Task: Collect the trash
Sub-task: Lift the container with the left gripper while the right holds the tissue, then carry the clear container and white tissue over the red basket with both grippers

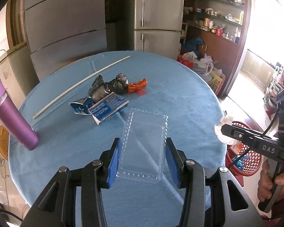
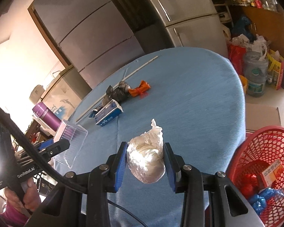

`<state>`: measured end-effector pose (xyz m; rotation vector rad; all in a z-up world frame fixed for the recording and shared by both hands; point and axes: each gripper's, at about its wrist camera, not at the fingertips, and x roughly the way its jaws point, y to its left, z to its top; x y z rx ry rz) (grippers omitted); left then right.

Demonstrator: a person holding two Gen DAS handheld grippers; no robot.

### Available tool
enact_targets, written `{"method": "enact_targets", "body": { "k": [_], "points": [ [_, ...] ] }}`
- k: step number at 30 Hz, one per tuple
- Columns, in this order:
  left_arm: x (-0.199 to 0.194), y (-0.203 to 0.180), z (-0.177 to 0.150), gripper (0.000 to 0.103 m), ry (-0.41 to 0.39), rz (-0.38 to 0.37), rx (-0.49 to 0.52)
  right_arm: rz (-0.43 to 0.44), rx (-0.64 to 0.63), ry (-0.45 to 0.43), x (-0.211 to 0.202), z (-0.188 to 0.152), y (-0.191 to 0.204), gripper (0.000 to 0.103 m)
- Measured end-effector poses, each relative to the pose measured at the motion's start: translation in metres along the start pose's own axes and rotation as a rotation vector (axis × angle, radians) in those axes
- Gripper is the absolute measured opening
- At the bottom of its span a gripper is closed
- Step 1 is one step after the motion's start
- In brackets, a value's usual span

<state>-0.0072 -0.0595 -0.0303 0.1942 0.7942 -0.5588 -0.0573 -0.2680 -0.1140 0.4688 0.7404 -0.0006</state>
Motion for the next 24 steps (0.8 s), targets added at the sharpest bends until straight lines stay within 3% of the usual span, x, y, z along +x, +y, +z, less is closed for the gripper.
{"method": "enact_targets", "body": {
  "k": [24],
  "points": [
    [-0.008,-0.043,0.012,0.047,-0.015,-0.006,0.083,-0.032,0.074,-0.073,-0.044,-0.006,-0.038,0.040]
  ]
}}
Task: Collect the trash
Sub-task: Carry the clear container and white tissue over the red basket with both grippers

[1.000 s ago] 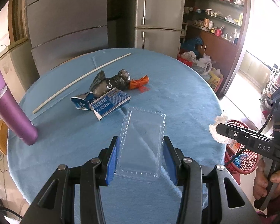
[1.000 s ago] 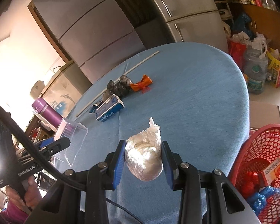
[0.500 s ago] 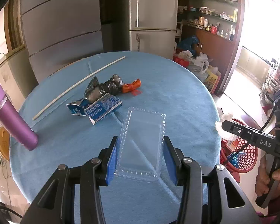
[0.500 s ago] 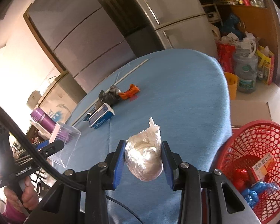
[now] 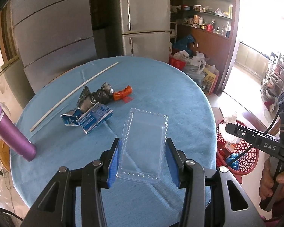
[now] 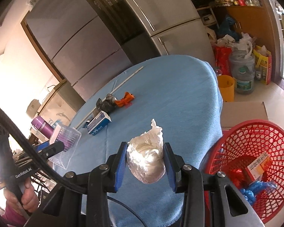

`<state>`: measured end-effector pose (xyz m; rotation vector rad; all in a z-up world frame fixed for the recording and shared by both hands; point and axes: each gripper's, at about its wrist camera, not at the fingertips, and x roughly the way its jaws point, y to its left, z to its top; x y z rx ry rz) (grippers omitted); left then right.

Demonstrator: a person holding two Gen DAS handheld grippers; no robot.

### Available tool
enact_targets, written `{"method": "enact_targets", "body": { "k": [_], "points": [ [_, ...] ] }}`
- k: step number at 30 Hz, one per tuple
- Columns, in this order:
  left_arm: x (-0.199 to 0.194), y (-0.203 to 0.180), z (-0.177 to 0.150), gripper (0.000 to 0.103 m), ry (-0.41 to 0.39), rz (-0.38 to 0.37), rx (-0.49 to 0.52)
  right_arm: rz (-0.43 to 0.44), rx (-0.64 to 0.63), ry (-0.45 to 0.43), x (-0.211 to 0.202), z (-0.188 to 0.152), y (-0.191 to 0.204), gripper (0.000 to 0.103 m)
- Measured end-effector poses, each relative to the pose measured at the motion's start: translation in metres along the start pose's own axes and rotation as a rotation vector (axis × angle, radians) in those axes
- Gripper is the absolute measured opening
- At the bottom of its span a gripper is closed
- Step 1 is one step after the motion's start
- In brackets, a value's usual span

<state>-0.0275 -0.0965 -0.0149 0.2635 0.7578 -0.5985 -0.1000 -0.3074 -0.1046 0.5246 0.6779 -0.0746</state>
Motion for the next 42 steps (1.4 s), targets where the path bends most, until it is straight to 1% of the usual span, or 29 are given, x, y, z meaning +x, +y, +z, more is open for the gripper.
{"method": "enact_targets", "body": {
  "k": [19,33,42],
  "points": [
    [-0.011,-0.058,0.016,0.047,-0.026,-0.045,0.141,-0.022,0.065,-0.052,-0.032,-0.001,-0.029,0.040],
    [-0.008,-0.101,0.018,0.047,-0.017,-0.084,0.255,-0.049,0.108,-0.080,-0.047,0.000,-0.051,0.040],
    [-0.014,-0.125,0.024,0.047,-0.046,-0.099,0.322,-0.069,0.131,-0.115,-0.060,0.002,-0.063,0.040]
  ]
}}
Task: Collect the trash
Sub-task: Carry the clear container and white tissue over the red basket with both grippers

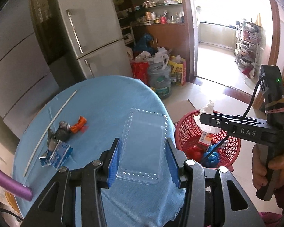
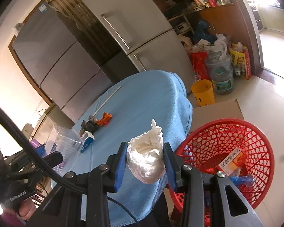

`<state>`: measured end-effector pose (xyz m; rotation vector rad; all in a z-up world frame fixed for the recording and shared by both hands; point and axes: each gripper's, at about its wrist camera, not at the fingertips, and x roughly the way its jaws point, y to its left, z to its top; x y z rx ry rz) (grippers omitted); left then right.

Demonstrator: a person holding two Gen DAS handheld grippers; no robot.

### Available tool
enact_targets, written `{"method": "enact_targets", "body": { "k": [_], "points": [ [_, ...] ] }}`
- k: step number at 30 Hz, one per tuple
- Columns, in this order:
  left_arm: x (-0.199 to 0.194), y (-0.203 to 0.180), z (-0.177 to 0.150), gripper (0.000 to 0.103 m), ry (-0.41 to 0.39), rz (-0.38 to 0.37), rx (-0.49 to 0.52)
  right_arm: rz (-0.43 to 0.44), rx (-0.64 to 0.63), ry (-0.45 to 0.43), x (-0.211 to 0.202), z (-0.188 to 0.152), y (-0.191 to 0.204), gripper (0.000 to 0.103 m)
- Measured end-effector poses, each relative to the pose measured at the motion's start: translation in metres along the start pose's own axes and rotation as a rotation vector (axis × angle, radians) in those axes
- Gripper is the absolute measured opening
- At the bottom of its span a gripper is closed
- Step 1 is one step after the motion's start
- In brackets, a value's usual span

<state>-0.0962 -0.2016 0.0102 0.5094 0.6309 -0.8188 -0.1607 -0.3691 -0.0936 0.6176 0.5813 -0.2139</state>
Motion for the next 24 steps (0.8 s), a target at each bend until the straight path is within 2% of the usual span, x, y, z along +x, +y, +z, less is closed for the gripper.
{"method": "enact_targets", "body": {
  "k": [13,24],
  "points": [
    [0.005,-0.028,0.021,0.048,-0.024,-0.025,0.081,-0.020,0.031,-0.037,-0.014,0.008,-0.016,0.040],
    [0.027,-0.035,0.044,0.048,0.005,-0.093,0.074,-0.060,0.071,-0.077,-0.029,0.017,-0.035,0.041]
  ]
}}
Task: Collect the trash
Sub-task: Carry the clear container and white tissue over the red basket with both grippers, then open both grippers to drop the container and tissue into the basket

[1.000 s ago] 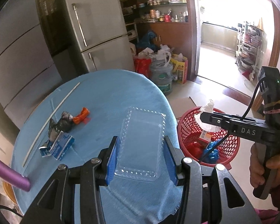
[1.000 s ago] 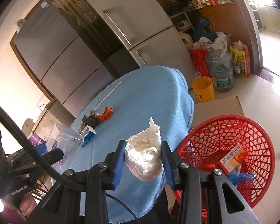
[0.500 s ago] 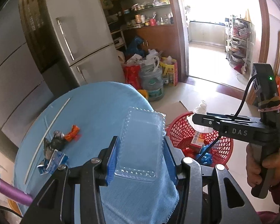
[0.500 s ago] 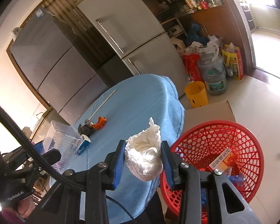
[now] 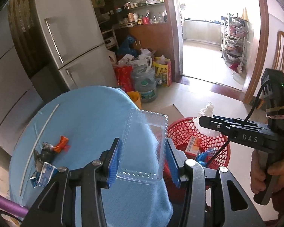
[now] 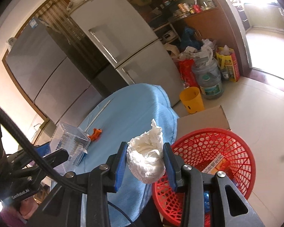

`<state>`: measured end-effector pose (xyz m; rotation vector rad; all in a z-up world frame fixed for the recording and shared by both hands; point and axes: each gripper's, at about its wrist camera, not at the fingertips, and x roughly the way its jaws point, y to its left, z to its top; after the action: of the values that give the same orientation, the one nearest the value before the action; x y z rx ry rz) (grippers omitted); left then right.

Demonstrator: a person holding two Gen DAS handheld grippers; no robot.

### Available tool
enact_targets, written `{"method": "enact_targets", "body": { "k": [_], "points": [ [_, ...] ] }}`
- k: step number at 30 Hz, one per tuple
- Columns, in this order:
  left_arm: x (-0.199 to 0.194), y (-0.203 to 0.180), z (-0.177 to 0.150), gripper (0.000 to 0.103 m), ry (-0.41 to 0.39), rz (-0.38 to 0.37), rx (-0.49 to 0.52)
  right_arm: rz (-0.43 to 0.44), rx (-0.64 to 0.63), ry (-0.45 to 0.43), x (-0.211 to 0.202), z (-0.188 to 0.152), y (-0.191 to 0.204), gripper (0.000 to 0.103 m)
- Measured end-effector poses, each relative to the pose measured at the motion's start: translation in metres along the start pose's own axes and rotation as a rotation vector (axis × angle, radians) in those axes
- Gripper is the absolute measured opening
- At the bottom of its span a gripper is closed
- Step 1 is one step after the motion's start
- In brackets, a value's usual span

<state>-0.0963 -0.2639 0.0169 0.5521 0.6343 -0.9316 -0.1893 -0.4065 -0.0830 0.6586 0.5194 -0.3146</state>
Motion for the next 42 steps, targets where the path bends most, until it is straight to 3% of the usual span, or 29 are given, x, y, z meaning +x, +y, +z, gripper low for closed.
{"method": "enact_targets", "body": {
  "k": [13,17,20,26,34,42],
  "points": [
    [0.046,-0.040,0.022,0.050,0.088,-0.142,0.032,-0.047,0.113,-0.013,-0.011,0.009,-0.044,0.043],
    [0.053,-0.053,0.027,0.051,0.095,-0.169,0.059,-0.037,0.162,-0.020,-0.016,0.011,-0.057,0.056],
    [0.056,-0.059,0.028,0.057,0.097,-0.180,0.070,-0.023,0.174,-0.037,-0.018,0.011,-0.060,0.064],
    [0.056,-0.053,0.024,0.062,0.103,-0.193,0.039,-0.017,0.174,-0.055,-0.020,0.011,-0.058,0.064],
    [0.030,-0.029,0.009,0.062,0.054,-0.144,0.004,-0.023,0.128,-0.034,-0.013,0.012,-0.041,0.064],
    [-0.009,0.005,-0.016,0.069,-0.031,-0.016,-0.018,-0.011,0.067,-0.015,-0.004,0.011,-0.008,0.064]
  ]
}}
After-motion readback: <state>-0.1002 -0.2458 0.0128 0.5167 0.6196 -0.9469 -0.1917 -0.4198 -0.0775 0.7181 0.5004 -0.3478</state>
